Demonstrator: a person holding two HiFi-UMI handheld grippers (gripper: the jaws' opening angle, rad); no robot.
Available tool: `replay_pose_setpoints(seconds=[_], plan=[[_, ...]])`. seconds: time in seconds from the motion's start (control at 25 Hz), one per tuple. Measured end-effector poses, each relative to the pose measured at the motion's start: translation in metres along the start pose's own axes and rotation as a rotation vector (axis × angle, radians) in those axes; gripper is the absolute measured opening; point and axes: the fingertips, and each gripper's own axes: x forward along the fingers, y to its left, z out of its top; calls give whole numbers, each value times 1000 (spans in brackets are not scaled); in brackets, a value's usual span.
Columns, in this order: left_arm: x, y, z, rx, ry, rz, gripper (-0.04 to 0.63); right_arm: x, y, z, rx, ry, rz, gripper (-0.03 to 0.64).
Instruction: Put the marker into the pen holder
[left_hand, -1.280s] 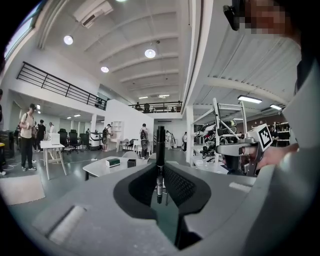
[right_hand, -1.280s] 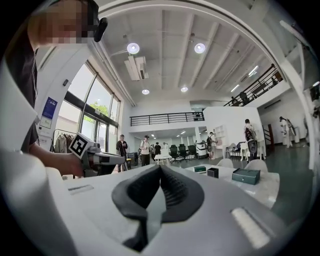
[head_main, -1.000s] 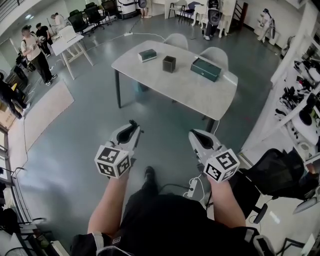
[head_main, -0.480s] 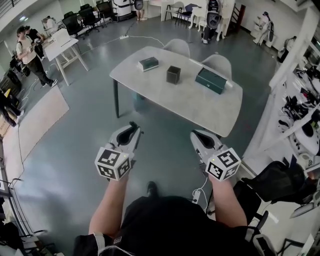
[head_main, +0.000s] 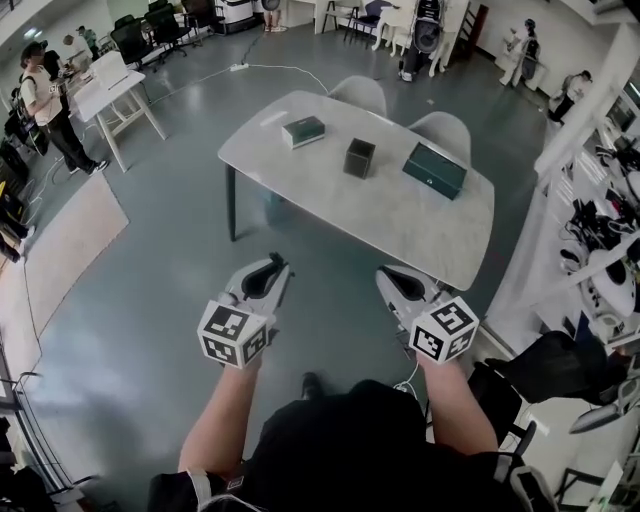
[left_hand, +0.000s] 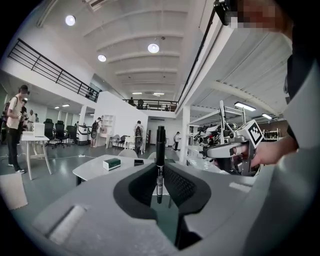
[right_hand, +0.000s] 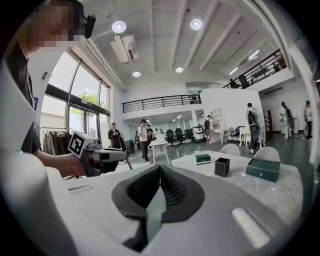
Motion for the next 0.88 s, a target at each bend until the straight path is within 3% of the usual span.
replay_pose_setpoints(seconds=[0.44, 0.68, 0.88], plan=[[49, 25, -6, -26, 19, -51, 52, 41, -39, -1, 31, 7, -55, 3], [113, 42, -6, -11, 54, -46, 51, 75, -102, -2, 89, -14, -56, 5], [191, 70, -7, -12, 99, -13, 51, 107, -184, 11, 99, -67, -65, 6]])
